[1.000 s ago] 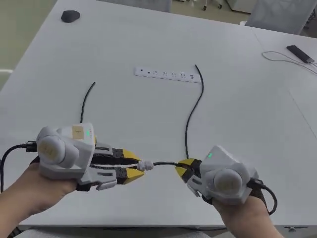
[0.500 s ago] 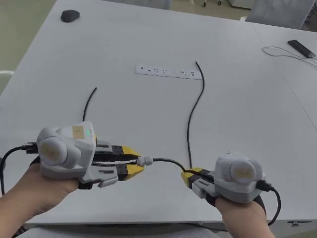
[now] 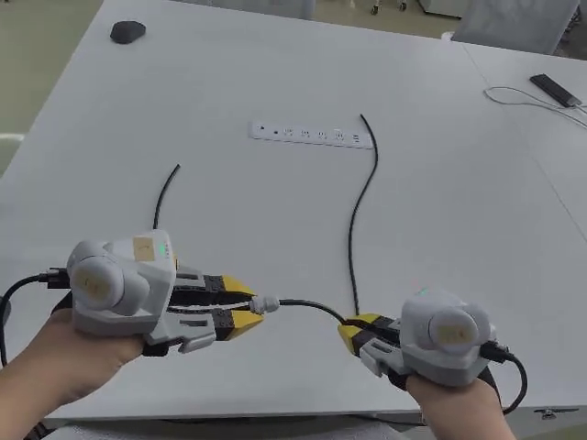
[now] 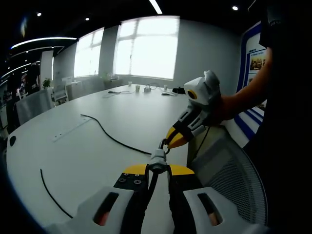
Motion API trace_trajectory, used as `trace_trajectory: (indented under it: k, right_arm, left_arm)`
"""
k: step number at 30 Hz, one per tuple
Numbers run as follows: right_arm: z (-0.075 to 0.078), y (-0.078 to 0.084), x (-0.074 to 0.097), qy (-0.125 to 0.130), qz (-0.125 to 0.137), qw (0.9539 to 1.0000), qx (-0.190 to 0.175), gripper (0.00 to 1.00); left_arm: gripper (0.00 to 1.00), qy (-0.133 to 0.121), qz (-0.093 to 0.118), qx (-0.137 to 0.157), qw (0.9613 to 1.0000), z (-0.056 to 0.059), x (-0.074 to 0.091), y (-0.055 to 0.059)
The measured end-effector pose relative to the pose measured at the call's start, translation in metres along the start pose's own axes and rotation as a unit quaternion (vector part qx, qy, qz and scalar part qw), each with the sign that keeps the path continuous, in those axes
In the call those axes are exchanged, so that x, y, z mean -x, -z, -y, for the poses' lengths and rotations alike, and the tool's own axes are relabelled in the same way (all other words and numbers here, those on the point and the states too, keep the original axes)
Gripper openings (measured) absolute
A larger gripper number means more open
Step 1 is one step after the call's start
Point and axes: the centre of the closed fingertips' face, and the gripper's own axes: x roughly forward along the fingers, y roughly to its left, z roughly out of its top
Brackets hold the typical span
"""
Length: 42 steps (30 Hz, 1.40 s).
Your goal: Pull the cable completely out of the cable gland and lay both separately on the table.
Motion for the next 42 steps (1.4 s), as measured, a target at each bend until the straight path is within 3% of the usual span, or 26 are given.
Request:
trace_trajectory:
  k: [4, 8, 11, 13, 14, 17, 20, 24, 28, 30, 35, 39, 42]
  right_arm:
    - [-0.01, -0.009, 0.006, -0.005, -0.007, 0.9984, 0.056, 0.17]
    - [-0.031, -0.03, 0.01, -0.008, -0.001, 0.9912, 0.132, 0.21]
    - [-0.049, -0.05, 0.011, -0.022, 0.014, 0.9902, 0.137, 0.18]
    - [-0.055, -0.057, 0.009, -0.023, 0.012, 0.9867, 0.161, 0.18]
    - [-0.058, -0.064, 0.007, -0.018, 0.013, 0.9813, 0.191, 0.18]
    - [-0.063, -0.067, 0.001, -0.017, 0.006, 0.974, 0.226, 0.15]
    - [-0.067, -0.062, -0.006, -0.029, -0.012, 0.9715, 0.235, 0.14]
    - [-0.07, -0.067, -0.008, -0.027, -0.006, 0.9662, 0.256, 0.09]
    - [-0.075, -0.066, -0.011, -0.035, -0.015, 0.9637, 0.264, 0.07]
    - [-0.075, -0.064, -0.013, -0.032, -0.023, 0.9603, 0.276, 0.06]
    - [-0.072, -0.064, -0.015, -0.029, -0.021, 0.9632, 0.266, 0.03]
    - [-0.073, -0.062, -0.016, -0.033, -0.027, 0.9617, 0.271, 0.02]
    - [-0.072, -0.062, -0.018, -0.033, -0.026, 0.9637, 0.264, 0.02]
  left_arm:
    - [0.15, -0.003, -0.001, 0.011, 0.9999, -0.002, 0.001, 0.001]
    - [0.15, 0.002, -0.01, 0.007, 0.9999, 0.0, -0.001, 0.004]
    - [0.15, 0.005, -0.011, 0.006, 0.9999, 0.0, -0.001, 0.003]
    - [0.15, 0.006, -0.012, 0.008, 0.9999, 0.0, -0.001, 0.003]
    - [0.15, 0.007, -0.012, 0.006, 0.9999, 0.0, -0.002, 0.002]
    - [0.15, 0.009, -0.016, 0.003, 0.9998, -0.001, -0.003, 0.003]
    - [0.15, 0.01, -0.018, 0.004, 0.9998, 0.0, -0.004, 0.004]
    - [0.15, 0.01, -0.02, 0.002, 0.9997, 0.0, -0.005, 0.004]
    - [0.15, 0.012, -0.022, -0.006, 0.9997, 0.0, -0.005, 0.005]
    - [0.15, 0.013, -0.023, -0.003, 0.9997, 0.0, -0.006, 0.005]
    - [0.15, 0.012, -0.023, -0.002, 0.9997, -0.001, -0.006, 0.006]
    - [0.15, 0.015, -0.025, -0.007, 0.9995, -0.001, -0.006, 0.008]
    - [0.15, 0.016, -0.025, -0.014, 0.9995, -0.002, -0.006, 0.007]
